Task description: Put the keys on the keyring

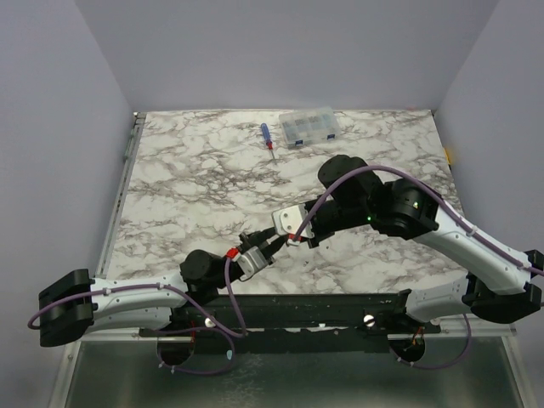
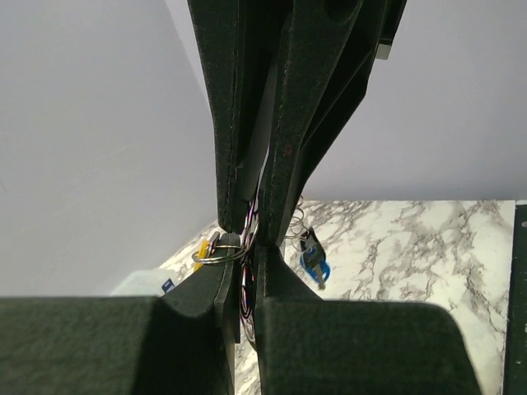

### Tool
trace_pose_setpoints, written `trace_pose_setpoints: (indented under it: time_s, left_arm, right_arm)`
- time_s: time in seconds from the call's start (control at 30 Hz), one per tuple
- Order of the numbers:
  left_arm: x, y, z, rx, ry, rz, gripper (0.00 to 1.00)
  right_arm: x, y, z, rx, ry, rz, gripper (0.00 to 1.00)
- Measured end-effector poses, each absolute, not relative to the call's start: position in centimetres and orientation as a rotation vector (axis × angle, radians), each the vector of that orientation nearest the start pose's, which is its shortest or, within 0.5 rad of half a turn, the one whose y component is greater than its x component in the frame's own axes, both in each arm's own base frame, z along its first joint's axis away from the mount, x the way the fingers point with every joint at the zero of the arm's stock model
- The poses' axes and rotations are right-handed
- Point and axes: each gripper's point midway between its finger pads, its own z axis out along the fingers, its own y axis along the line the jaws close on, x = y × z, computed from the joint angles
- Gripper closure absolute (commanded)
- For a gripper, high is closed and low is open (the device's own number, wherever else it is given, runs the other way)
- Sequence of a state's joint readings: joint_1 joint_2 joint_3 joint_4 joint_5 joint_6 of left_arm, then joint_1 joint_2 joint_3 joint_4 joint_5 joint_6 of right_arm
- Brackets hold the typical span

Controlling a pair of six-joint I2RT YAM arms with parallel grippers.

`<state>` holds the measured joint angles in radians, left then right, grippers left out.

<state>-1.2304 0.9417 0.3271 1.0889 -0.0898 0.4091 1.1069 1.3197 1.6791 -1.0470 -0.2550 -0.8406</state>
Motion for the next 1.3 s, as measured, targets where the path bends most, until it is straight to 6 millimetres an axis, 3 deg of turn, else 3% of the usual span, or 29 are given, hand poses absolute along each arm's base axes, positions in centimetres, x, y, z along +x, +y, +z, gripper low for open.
trace_pose_setpoints:
  time_s: [0.1,0.23,0.33,0.53,0.87,1.13,1.3]
  left_arm:
    - [14.4,-30.8,31.0,0.768,0.838,-0.685,1.0]
    - [14.6,-30.9,30.4,0.781,0.859,-0.678,1.0]
    - [14.8,-31.0,29.9,0.79,0.876,-0.67,1.0]
    - [14.9,-31.0,29.7,0.791,0.885,-0.664,1.0]
    - [15.1,-31.2,29.6,0.797,0.888,-0.654,1.0]
    - [15.2,-31.4,29.3,0.807,0.898,-0.651,1.0]
    - [15.2,-31.5,29.1,0.816,0.901,-0.65,0.98]
  right_arm:
    - [14.0,30.9,32.7,-1.958,1.16,0.416,0.99]
    - [14.3,30.7,32.0,-1.976,1.159,0.376,0.82]
    - [14.6,30.5,31.5,-1.985,1.165,0.334,0.75]
    - [15.3,30.1,31.4,-1.977,1.187,0.278,0.68]
    - [15.4,29.9,31.2,-1.983,1.197,0.244,0.77]
    - [15.3,29.7,30.7,-2.013,1.199,0.232,0.99]
    - [15.3,29.6,30.5,-2.033,1.182,0.215,1.0]
